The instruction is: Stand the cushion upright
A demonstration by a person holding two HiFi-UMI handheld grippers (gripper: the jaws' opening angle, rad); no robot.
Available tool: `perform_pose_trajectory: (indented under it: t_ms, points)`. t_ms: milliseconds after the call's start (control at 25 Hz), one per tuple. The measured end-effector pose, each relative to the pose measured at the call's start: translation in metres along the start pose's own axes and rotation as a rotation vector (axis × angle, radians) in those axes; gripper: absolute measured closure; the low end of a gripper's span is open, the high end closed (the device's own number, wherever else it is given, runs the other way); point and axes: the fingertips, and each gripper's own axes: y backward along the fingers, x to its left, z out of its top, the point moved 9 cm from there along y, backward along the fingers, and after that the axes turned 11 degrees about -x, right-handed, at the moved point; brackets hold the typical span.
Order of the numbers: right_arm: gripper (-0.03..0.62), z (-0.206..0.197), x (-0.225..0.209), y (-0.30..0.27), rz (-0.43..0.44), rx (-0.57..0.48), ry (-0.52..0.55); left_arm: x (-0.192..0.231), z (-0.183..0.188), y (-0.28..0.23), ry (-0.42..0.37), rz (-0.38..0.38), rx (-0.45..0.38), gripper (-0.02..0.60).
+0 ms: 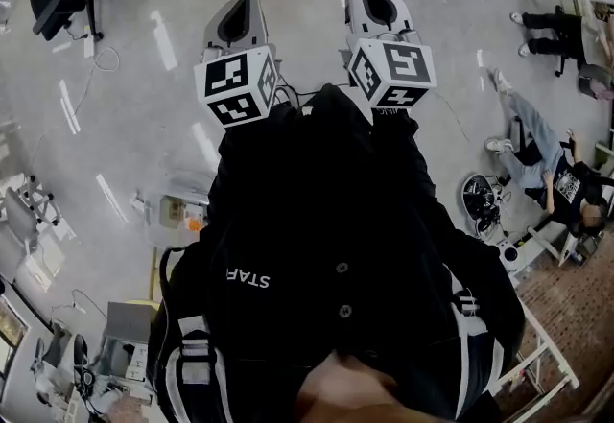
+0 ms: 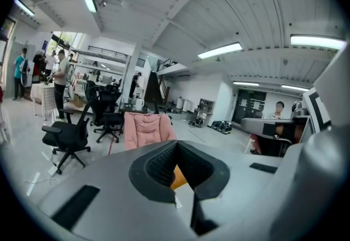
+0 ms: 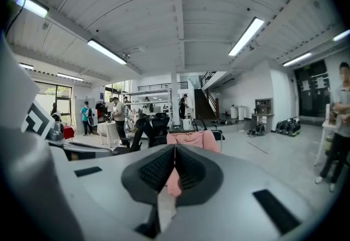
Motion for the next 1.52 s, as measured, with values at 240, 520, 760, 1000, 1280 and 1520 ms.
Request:
perform_pose_trajectory:
  t_ms: [240,520,760,1000,1280,1520]
  points:
    - [0.580,-0.004,-0.009,-0.012,-0.001,0.009,-0.004,0.023,-0.002,-0.005,0.013,0.071,0.008,0.578]
    - [0.580,-0.020,-0.058,-0.066,0.019,0.038,-0.037,0.014,-0.015,-0.065,0.000,0.099,0.064,0.578]
    - [0.580,-0.022,-0.132,-0.157,0.065,0.035,-0.052,0.001,-0.014,-0.175,-0.010,0.118,0.068,0.578]
    - [0.580,-0.013,-0.204,-0.249,0.153,0.076,-0.081,-0.021,0.007,-0.294,0.006,0.143,0.076,0.578]
    - [0.580,-0.027,-0.242,-0.319,0.220,0.151,-0.110,-0.021,-0.002,-0.364,0.022,0.203,0.165,0.578]
    - [0.580,-0.062,-0.257,-0.349,0.230,0.241,-0.129,-0.008,-0.028,-0.399,0.057,0.208,0.218,0.578]
